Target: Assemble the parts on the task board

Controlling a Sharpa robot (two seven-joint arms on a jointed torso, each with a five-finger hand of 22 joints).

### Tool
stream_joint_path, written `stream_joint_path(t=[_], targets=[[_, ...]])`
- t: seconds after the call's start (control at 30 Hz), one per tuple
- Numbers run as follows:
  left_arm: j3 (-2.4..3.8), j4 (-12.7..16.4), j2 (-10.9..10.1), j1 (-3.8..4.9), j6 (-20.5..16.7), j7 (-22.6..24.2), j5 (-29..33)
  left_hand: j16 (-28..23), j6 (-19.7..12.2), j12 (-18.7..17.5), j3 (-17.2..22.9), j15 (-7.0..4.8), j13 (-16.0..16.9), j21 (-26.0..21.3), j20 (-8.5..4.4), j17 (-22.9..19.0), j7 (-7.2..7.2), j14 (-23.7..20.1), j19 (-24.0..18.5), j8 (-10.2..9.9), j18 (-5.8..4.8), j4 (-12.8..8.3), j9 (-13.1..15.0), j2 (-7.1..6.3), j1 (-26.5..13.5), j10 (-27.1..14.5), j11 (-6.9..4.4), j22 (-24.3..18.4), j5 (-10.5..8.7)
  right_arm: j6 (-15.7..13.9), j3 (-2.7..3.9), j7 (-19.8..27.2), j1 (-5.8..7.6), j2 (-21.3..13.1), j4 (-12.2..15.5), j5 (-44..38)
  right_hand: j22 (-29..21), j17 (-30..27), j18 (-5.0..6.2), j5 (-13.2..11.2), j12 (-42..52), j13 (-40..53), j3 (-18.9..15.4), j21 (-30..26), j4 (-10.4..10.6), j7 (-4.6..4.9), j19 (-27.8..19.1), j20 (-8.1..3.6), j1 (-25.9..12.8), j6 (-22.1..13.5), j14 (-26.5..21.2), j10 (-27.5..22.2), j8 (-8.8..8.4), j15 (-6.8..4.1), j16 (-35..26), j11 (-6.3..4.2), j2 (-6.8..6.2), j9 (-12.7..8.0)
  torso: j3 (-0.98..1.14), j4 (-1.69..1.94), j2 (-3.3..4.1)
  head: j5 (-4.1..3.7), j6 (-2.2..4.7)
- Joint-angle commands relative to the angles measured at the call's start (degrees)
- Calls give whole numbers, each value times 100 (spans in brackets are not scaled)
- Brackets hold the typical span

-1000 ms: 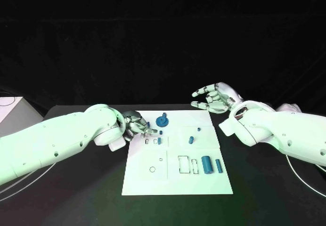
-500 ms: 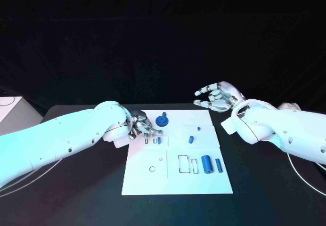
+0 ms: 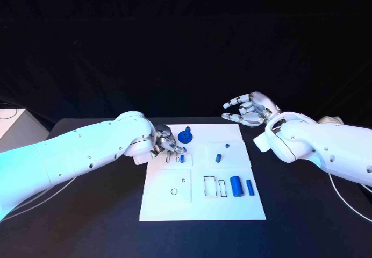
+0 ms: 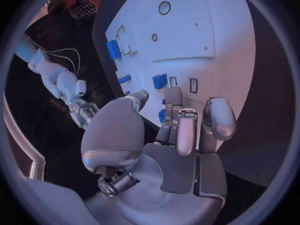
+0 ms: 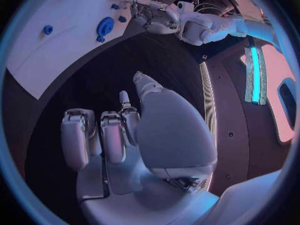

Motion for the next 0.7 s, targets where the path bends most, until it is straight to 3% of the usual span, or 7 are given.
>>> stream_joint_path(t=[0.03,0.1,0.23,0.7], targets=[[0,-28,46,8,222,-24,-92,36,-30,37,-27,-27,3,30,10,1042,-4,411,52,27,-2,-7,11,4,-68,-23,-9,18,-2,82,5,-9,4,2,-10,-48,1027,1214,-7,18,-35,658,-2,-25,39,-3,326,11,-48,-38,533,-26,22,9,-12,11,11,-7,-1,-1,9,-6,-1],[0,-45,72,9,246,-25,-92,42,-30,39,-26,-27,3,38,10,1051,-5,414,58,29,-5,-10,14,4,-66,-23,-9,33,-1,91,5,-12,4,5,-17,-49,1025,1210,-7,13,-36,657,0,-27,42,-2,326,11,-52,-41,531,-26,21,9,-14,12,10,-8,-5,1,3,-10,-5],[-1,-86,122,9,340,-30,-93,47,-29,40,-26,-27,3,46,10,1057,-6,417,64,31,-8,-12,16,5,-66,-23,-10,49,-1,112,5,-20,4,17,-22,-63,1025,1210,-7,13,-36,657,0,-27,42,-2,326,11,-52,-41,531,-26,21,9,-14,12,10,-8,9,-1,-2,-4,-17],[-15,-236,224,7,497,-43,-94,62,-22,56,-15,-33,8,62,11,1078,-16,425,76,55,-13,-28,46,12,-33,-19,-18,79,-1,129,5,-24,4,8,-12,-83,1025,1210,-7,13,-36,657,0,-27,42,-2,326,11,-52,-41,531,-26,21,9,-14,12,10,-8,3,5,-8,-37,-73]])
